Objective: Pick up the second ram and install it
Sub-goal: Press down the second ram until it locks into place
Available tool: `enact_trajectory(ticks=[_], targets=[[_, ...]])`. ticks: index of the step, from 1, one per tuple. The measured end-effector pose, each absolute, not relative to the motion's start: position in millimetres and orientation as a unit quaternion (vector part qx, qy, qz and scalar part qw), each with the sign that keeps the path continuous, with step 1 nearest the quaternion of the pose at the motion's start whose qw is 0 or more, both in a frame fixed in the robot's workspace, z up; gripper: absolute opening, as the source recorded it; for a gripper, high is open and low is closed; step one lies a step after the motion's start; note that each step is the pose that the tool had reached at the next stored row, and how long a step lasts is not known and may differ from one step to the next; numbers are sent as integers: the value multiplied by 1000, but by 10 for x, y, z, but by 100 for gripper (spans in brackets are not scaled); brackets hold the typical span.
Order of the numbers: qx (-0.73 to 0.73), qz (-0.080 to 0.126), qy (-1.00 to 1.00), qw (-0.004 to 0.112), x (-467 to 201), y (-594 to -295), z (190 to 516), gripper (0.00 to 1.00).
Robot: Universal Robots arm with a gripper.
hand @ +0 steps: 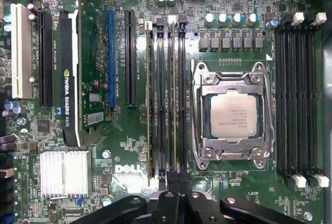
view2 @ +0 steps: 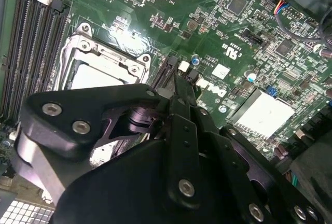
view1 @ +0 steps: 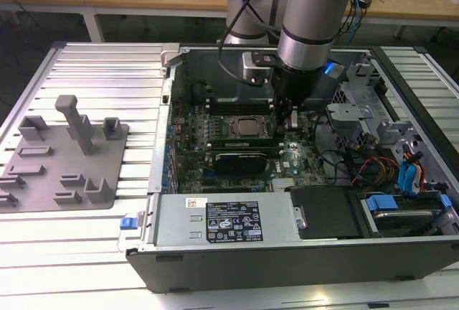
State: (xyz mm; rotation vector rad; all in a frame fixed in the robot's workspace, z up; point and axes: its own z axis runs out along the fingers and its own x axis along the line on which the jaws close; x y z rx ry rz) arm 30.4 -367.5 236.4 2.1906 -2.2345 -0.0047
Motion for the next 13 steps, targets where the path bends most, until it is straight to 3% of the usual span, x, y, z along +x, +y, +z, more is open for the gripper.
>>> enact_trajectory(ticks=[13], targets=[[700, -1, -714, 6, 304, -3676, 2296, 8]])
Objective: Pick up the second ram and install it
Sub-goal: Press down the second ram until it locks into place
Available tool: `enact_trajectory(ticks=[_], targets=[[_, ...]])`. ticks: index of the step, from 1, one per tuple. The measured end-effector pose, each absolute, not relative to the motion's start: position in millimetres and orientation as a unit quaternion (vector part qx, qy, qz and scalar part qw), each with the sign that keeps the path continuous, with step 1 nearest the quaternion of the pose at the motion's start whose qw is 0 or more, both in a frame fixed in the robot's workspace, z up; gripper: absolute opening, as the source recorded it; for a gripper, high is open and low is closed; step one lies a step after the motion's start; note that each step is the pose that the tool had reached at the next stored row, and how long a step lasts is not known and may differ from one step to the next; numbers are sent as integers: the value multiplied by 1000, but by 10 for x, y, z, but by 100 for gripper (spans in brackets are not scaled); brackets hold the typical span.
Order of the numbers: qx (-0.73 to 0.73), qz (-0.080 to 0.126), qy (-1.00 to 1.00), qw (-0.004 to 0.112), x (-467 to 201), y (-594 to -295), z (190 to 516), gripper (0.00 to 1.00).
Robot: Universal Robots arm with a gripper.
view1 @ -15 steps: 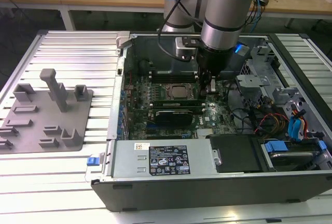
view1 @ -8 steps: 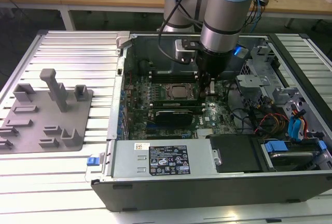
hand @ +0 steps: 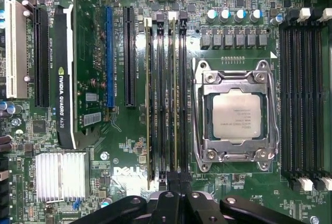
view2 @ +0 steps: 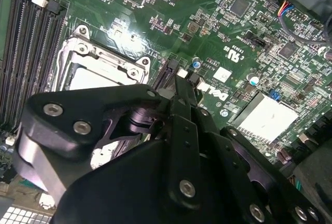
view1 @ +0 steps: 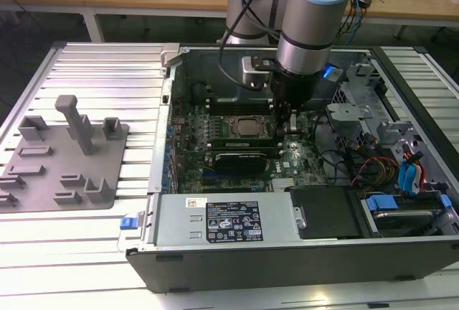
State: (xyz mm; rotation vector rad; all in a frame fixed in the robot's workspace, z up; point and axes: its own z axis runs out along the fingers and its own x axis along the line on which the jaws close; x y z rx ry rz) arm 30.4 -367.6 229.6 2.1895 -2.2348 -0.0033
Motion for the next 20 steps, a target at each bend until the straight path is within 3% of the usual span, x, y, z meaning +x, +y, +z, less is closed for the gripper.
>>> enact_trajectory(ticks=[4, 9, 20], targets=[[700, -1, -714, 6, 304, -3675, 2282, 8], [700, 0, -714, 7, 304, -3675, 2568, 8], [700, 0, -714, 7, 280, -3676, 2590, 8]])
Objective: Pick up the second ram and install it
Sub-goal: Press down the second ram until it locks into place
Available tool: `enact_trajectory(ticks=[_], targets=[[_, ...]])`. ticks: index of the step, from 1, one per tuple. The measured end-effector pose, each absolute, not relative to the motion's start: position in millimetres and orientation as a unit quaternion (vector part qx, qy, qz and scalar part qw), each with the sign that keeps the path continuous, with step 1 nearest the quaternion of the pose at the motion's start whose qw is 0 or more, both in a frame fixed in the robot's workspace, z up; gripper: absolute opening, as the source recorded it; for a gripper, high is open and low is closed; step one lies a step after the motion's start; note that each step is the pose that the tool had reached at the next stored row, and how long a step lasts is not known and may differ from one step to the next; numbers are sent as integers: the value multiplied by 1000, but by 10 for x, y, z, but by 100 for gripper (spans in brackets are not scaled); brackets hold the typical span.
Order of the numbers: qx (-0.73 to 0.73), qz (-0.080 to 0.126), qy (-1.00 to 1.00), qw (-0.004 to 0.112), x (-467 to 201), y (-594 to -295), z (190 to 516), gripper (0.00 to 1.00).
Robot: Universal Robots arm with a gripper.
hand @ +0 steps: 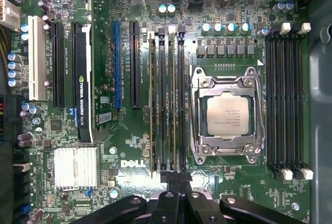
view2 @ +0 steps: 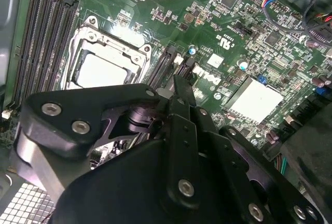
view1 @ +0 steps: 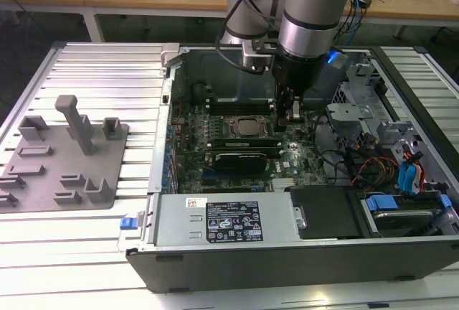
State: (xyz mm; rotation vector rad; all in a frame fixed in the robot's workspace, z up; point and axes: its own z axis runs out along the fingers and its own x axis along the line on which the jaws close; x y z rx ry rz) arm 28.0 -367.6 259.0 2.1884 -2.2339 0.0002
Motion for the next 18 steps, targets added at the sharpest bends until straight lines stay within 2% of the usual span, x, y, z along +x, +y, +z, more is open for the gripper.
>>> enact_trajectory(ticks=[18], targets=[[700, 4, -714, 3, -108, -3675, 2589, 8]])
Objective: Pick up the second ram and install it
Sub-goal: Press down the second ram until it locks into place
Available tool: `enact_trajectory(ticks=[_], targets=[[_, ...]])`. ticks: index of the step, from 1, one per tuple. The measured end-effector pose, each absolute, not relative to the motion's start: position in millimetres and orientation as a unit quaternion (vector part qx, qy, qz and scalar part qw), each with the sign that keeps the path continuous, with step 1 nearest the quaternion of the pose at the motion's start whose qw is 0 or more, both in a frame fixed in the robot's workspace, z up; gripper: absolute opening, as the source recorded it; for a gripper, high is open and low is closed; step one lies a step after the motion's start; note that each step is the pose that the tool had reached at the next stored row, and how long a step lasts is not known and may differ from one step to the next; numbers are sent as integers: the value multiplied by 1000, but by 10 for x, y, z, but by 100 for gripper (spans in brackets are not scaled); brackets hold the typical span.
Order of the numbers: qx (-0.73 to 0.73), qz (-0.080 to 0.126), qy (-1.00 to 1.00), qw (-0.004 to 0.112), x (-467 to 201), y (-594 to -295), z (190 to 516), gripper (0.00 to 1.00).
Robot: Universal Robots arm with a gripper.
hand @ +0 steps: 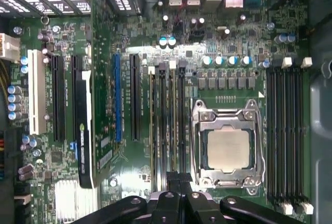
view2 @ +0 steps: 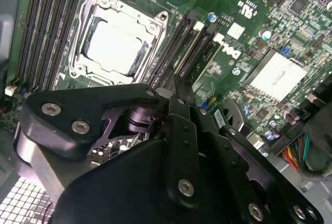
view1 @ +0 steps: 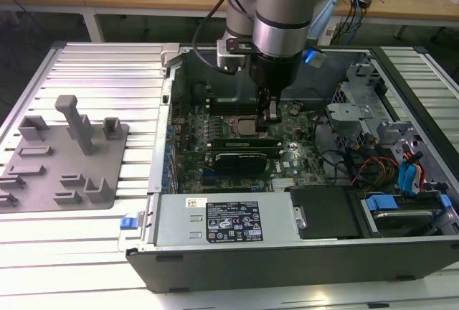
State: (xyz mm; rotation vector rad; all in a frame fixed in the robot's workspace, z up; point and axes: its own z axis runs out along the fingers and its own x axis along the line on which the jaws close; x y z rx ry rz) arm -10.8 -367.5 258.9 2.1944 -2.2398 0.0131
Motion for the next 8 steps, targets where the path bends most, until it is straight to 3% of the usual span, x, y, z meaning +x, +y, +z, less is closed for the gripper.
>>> enact_trajectory(ticks=[8], targets=[[700, 6, -714, 1, -344, -3676, 2585, 8]])
